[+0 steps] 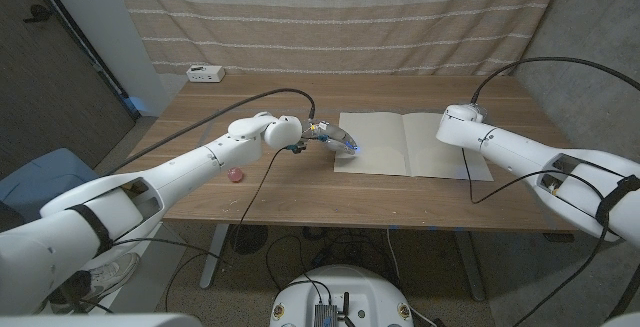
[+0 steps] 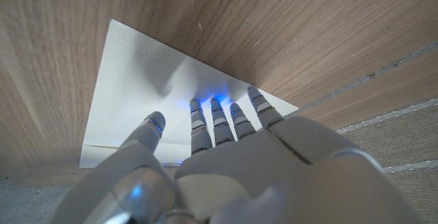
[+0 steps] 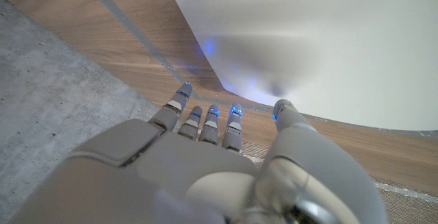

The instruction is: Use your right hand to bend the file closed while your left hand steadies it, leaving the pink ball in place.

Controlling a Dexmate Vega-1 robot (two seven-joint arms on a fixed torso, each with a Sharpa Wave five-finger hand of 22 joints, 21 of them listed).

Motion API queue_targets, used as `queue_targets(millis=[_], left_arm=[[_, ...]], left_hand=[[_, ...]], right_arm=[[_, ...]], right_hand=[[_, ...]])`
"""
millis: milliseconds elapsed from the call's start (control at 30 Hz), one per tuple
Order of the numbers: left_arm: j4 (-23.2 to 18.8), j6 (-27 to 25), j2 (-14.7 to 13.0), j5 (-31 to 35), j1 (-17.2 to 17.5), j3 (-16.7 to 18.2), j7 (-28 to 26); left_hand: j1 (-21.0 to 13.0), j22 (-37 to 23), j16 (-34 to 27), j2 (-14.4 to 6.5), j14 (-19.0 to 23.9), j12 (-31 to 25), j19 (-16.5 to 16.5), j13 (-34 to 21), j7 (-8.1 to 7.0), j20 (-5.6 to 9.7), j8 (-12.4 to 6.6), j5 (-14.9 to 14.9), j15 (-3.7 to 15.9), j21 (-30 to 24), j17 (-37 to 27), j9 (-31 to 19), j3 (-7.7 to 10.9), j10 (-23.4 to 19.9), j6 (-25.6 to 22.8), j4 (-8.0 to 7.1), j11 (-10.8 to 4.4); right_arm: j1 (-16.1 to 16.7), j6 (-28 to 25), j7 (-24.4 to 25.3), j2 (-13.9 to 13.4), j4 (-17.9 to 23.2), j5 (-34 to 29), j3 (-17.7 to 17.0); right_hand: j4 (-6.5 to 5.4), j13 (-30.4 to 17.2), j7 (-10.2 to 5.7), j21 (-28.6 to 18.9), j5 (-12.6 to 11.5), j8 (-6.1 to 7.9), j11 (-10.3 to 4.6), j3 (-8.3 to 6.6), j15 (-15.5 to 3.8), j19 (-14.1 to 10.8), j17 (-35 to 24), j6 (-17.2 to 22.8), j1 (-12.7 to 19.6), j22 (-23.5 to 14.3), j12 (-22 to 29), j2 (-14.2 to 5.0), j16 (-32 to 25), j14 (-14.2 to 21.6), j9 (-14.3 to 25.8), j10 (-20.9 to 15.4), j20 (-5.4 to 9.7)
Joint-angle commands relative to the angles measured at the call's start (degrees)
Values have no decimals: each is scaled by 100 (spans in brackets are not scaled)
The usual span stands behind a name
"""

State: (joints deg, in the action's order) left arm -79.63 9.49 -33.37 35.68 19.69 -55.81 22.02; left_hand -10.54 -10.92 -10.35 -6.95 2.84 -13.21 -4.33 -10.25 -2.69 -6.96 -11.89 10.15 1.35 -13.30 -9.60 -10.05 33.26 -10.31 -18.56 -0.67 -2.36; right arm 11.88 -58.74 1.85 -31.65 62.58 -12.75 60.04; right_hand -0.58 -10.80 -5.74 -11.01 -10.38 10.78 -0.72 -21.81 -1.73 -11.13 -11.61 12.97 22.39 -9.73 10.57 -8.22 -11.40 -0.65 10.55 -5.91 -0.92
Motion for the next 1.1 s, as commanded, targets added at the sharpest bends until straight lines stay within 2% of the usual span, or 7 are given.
queue_targets(millis=[33,233,533,767,867,1000,1100], left_arm=[[188,78,79,-12,-84,-47,-62],[327,121,137,-63,-129,-77,-74],[510,209,223,-107,-222,-133,-107],[625,270,267,-160,-272,-162,-126],[652,291,274,-174,-282,-170,-149],[665,287,278,-185,-288,-176,-167],[672,280,277,-192,-293,-182,-167]], left_hand=[[54,-19,-5,-5,41,1,-33,-26,11,7,22,23,17,-18,-12,-19,24,-61,-49,-46,-2],[58,-18,4,-15,29,22,-32,-27,14,7,42,26,16,-14,-11,-20,33,-45,-43,-49,-18],[78,-19,20,-14,-14,52,-16,-28,6,18,70,27,16,-4,-14,-21,31,-10,-16,-64,-26],[108,-20,24,-9,-36,75,-16,-29,2,20,84,27,23,-2,-18,-22,22,23,-5,-87,-9],[131,-21,26,-6,-52,88,-8,-29,12,20,94,28,28,2,-22,-23,14,41,8,-106,3],[154,-21,25,-3,-60,94,-7,-30,12,23,100,29,30,4,-24,-24,6,47,14,-126,2],[169,-22,28,-3,-74,101,-5,-31,10,25,114,30,36,5,-26,-24,1,57,43,-139,-4]], right_arm=[[-529,-159,-449,558,-1120,-50,507],[-594,-104,-701,508,-1065,-59,708],[-536,56,-593,434,-916,-284,901],[-407,156,-313,366,-748,-499,913],[-407,234,-344,377,-785,-506,883],[-434,377,-405,449,-970,-488,848],[-414,434,-393,490,-1045,-415,727]], right_hand=[[-86,-15,37,26,-1,22,-28,113,-1,100,-31,68,-215,-30,15,71,16,-68,19,62,-27],[-84,-11,44,-43,-34,-23,-41,295,3,-41,8,-47,-378,-27,71,336,-38,110,10,-48,-116],[569,-23,58,-95,-179,72,27,151,-139,-497,113,155,322,-22,331,418,-174,1078,3,-1055,-168],[1039,-51,112,-142,-252,50,-29,-88,-444,-929,28,127,1238,-27,473,268,-518,2439,4,-1861,-140],[1097,-61,119,-258,-282,49,-71,-177,-628,-1421,-87,167,1807,-37,508,250,-816,3195,2,-2149,-106],[1107,-67,147,-430,-300,47,-55,-180,-706,-1969,-167,213,2264,-63,486,323,-962,3487,5,-2212,-36],[1083,-80,188,-726,-311,23,-46,-164,-858,-2750,-282,163,2808,-98,453,360,-1187,3985,10,-2213,215]])
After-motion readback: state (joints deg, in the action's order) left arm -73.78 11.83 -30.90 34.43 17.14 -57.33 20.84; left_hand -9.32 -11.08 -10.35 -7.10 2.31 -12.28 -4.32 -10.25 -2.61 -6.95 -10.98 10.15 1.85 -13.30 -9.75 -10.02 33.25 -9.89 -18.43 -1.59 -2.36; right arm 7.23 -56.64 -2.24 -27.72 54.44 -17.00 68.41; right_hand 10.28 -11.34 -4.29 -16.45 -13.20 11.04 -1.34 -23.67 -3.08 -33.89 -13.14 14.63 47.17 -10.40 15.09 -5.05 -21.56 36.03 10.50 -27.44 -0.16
